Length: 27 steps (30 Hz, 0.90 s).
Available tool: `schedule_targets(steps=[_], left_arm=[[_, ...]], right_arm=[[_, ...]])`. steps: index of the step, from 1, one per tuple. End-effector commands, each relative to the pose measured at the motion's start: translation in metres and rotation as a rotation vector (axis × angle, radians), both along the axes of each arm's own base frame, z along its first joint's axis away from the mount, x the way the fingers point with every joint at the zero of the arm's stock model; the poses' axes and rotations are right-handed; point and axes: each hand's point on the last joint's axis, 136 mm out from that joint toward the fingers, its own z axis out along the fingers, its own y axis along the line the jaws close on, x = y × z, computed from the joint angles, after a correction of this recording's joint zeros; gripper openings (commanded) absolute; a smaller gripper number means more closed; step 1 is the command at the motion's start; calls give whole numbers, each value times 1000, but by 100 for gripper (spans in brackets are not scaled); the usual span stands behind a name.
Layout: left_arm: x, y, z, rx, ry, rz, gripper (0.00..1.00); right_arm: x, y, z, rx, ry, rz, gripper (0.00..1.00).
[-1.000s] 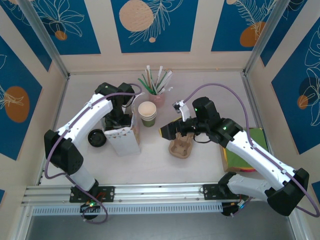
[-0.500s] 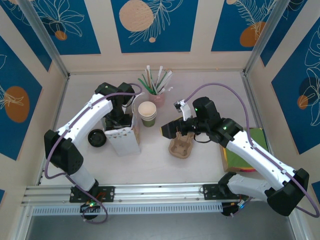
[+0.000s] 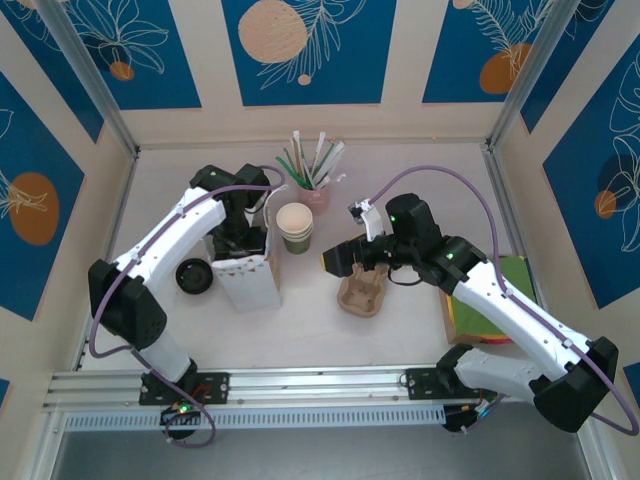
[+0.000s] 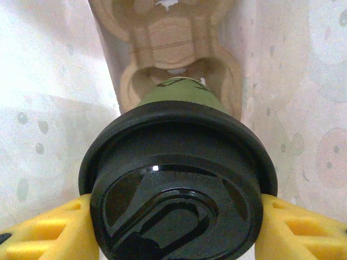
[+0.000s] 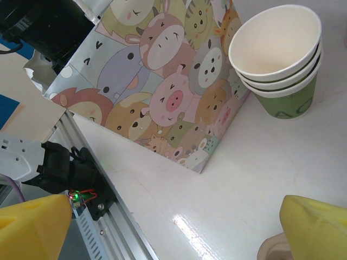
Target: Pack the takeout coffee
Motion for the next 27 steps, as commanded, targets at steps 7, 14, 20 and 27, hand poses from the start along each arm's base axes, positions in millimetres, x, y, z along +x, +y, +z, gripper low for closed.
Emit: schedule_targets(steps=[7, 14, 20, 27], left_arm=[[1, -6, 5, -28, -8, -28, 58], [2, -5, 4, -23, -8, -30, 57], [1, -3, 5, -10, -10, -31, 57], [1, -3, 5, -13, -12, -38, 57]], right_arm=[[0, -4, -1, -5, 9, -15, 99], [4, -8, -2, -14, 14, -40, 99], [6, -10, -1, -6, 33, -56, 99], [5, -9, -1, 10, 59, -53, 99]])
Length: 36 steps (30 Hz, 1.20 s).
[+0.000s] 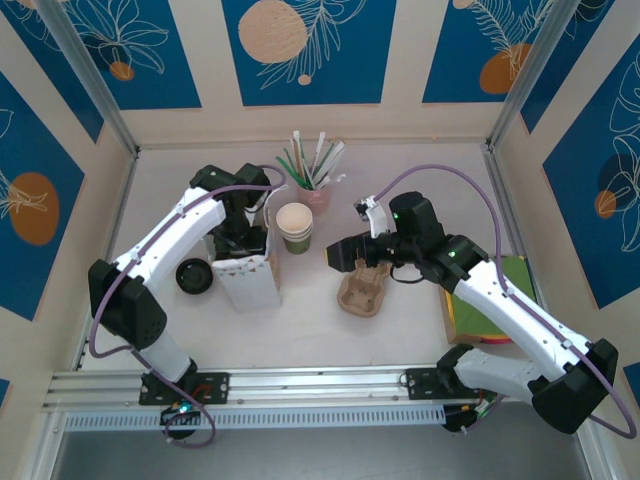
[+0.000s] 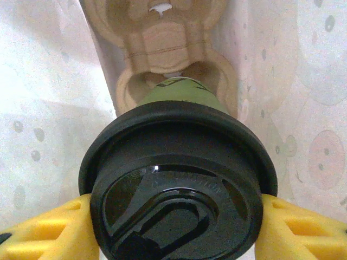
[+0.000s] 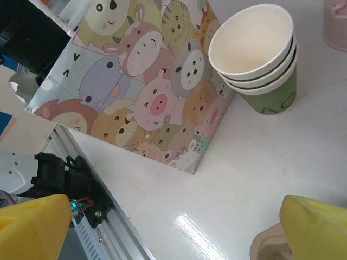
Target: Pack the takeout coffee
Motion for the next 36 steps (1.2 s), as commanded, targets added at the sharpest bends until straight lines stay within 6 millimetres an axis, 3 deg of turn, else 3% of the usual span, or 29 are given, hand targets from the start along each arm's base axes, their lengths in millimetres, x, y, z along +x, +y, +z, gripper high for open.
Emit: schedule_targets(steps=[1, 36], left_arm=[[-1, -1, 5, -2, -3, -17, 57], [0, 5, -7, 36, -1, -28, 57]], right_arm=[[-5, 0, 2, 13, 26, 10, 99], [-6, 6, 5, 16, 32, 40, 99]])
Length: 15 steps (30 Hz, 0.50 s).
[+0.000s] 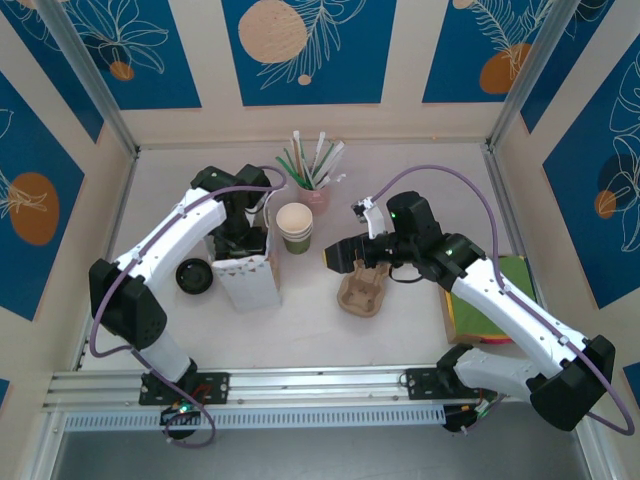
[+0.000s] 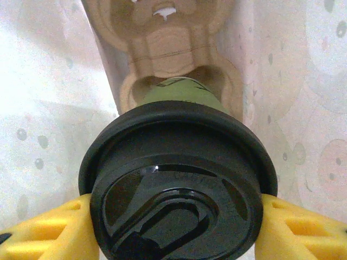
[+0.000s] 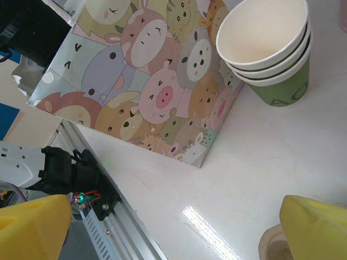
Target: Pack the takeout coffee
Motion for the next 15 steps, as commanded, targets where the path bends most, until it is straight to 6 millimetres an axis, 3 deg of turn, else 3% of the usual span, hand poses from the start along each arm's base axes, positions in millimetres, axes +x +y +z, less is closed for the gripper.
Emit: schedule_targets(steps=[1, 15], left_arm=[[-2, 3, -3, 23, 8, -22, 57], [-2, 5, -4, 33, 10, -19, 57]], right_arm=[[-2, 1, 9, 9, -5, 12, 99], [-1, 1, 8, 8, -3, 10, 99]])
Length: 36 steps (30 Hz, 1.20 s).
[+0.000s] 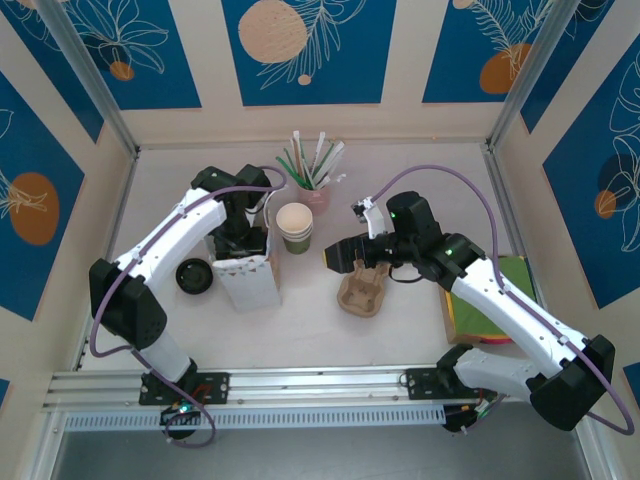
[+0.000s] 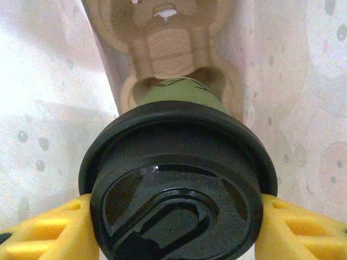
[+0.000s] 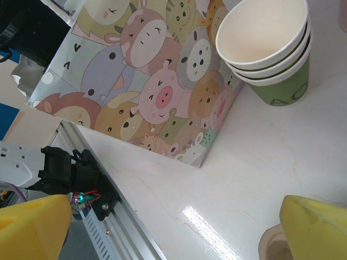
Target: Pack the takeout coffee
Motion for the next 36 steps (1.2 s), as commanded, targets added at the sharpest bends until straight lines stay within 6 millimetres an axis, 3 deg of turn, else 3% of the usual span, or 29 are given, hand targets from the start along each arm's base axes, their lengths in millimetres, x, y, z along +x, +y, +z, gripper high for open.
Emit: schedule_targets(steps=[1, 36], left_arm=[[-4, 5, -3, 31, 16, -17, 57], [-10, 16, -11, 71, 45, -3, 57]], right_arm=[[-2, 1, 8, 9, -3, 10, 99], [-2, 2, 8, 10, -4, 14, 99]])
